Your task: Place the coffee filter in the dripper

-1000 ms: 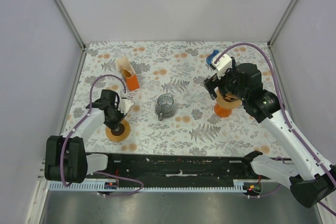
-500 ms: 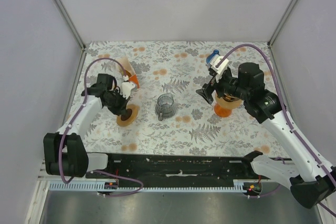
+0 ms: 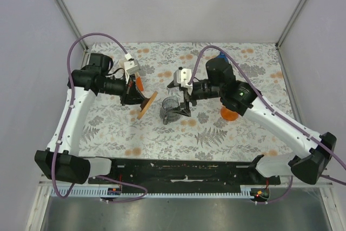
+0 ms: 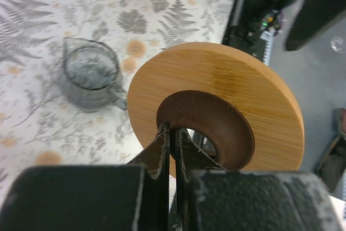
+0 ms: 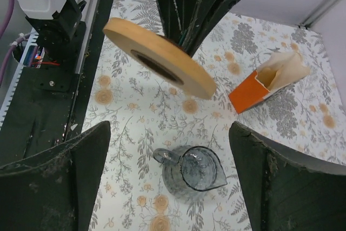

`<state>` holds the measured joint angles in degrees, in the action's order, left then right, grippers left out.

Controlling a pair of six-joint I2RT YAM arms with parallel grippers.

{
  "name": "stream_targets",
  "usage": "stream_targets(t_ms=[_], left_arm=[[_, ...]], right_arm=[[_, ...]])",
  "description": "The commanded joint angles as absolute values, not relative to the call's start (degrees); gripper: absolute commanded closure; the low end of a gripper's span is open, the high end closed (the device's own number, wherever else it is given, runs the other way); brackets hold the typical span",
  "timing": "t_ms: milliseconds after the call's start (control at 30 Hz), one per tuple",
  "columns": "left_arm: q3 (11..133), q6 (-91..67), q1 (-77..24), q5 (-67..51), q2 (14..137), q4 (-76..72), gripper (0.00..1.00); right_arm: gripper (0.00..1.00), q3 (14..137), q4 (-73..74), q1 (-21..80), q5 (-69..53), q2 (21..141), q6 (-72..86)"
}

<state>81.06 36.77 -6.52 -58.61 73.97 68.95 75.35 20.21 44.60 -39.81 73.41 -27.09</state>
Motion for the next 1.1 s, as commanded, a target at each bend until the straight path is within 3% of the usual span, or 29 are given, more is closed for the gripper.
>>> stream_targets(t_ms=[0, 233, 433, 500, 700, 733, 800, 867, 900, 967, 1067], left_arm=[[83.4, 41.1, -9.1, -67.5, 73.6, 75.8, 0.98], [84.6, 41.5, -10.1, -69.5, 74.6, 75.9, 0.98], [84.1, 41.7, -10.3, -69.3, 75.6, 75.3, 0.98], [84.1, 41.3, -10.3, -69.3, 75.8, 75.0, 0.98], [84.9, 36.0, -10.3, -65.1, 76.1, 70.8, 0.98], [85.2, 34.9, -10.2, -63.4, 76.1, 69.7, 0.97], [85.5, 31.5, -10.2, -59.5, 76.1, 66.9, 0.77], [85.4, 26.3, -9.7, -54.3, 76.0, 61.9, 0.48], [85.5, 23.4, -9.5, -50.9, 75.9, 59.3, 0.4], [85.6, 17.3, -9.0, -41.1, 76.1, 54.2, 0.3], [86.0, 13.4, -8.6, -31.7, 76.8, 49.8, 0.26]], right_arm=[[0.03, 81.0, 18.1, 45.6, -44.8, 76.8, -29.8], [0.08, 85.5, 20.0, 48.3, -47.7, 83.2, -30.0], [0.24, 89.1, 22.6, 48.3, -53.4, 87.5, -29.1], [0.37, 90.0, 23.8, 48.3, -53.4, 88.4, -29.1], [1.0, 91.2, 29.0, 48.0, -49.8, 89.5, -29.2], [1.0, 91.2, 29.4, 47.6, -49.0, 89.6, -28.5], [1.0, 91.2, 30.1, 46.1, -48.3, 89.8, -26.0], [1.0, 91.3, 30.5, 44.0, -49.4, 90.5, -22.3], [1.0, 91.4, 30.5, 42.6, -50.3, 91.2, -19.9], [1.0, 91.4, 30.6, 39.7, -51.2, 92.3, -15.1], [1.0, 91.1, 30.7, 36.0, -51.2, 94.4, -8.4]])
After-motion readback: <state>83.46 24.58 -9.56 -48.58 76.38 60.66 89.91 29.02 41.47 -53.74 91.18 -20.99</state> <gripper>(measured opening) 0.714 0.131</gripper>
